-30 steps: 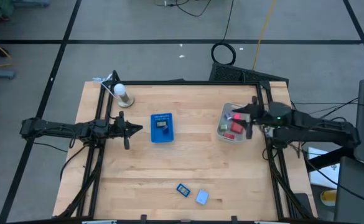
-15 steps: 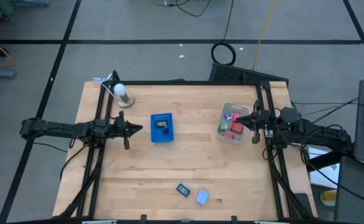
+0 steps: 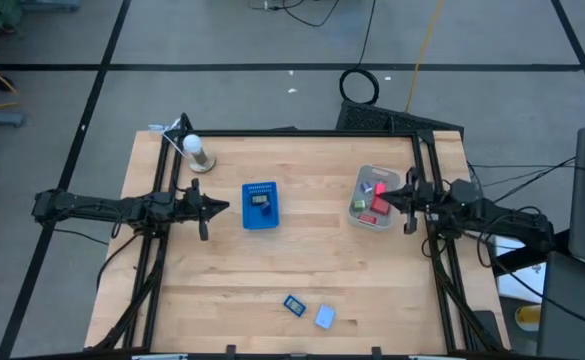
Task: Pick & Place Office items
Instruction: Put the blue digital clock into the blue bin
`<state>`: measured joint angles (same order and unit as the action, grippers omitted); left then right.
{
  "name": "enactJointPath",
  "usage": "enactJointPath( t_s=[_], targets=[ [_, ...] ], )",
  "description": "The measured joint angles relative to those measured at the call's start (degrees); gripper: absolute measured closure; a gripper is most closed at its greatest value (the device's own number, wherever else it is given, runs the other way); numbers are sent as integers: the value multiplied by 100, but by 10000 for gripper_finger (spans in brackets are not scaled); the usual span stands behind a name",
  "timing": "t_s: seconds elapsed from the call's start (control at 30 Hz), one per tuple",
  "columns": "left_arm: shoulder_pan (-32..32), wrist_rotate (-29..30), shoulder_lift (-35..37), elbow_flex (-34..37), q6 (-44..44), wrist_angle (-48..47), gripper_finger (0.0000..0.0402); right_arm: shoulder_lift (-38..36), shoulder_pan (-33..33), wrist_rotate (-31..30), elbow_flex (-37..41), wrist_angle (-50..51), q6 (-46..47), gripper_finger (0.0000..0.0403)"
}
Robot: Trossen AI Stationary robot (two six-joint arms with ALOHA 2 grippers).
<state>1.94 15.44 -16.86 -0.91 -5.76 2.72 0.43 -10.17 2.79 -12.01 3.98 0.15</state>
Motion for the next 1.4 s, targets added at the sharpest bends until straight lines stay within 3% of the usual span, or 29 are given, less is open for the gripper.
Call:
enactJointPath(
  t_s=[0.53,0.93,1.13,1.27,1.4],
  targets=[
    [0,-44,-1,-1,2,-25,380,-26,0,28,599,-74,25,402],
    [1,-39,-380,2,548,44,380,-25,0,39,618,-224,197,401],
    [40,-176,-406,-147,-65,121,380,-25,0,37,625,-363,87,401],
    [450,-42,-1020,-846,-339,-54,381,-25,0,38,627,-379,128,402],
    [1100,452,-2404,-1961,-242,-305,381,-14,2,50,627,-377,131,401]
  ],
)
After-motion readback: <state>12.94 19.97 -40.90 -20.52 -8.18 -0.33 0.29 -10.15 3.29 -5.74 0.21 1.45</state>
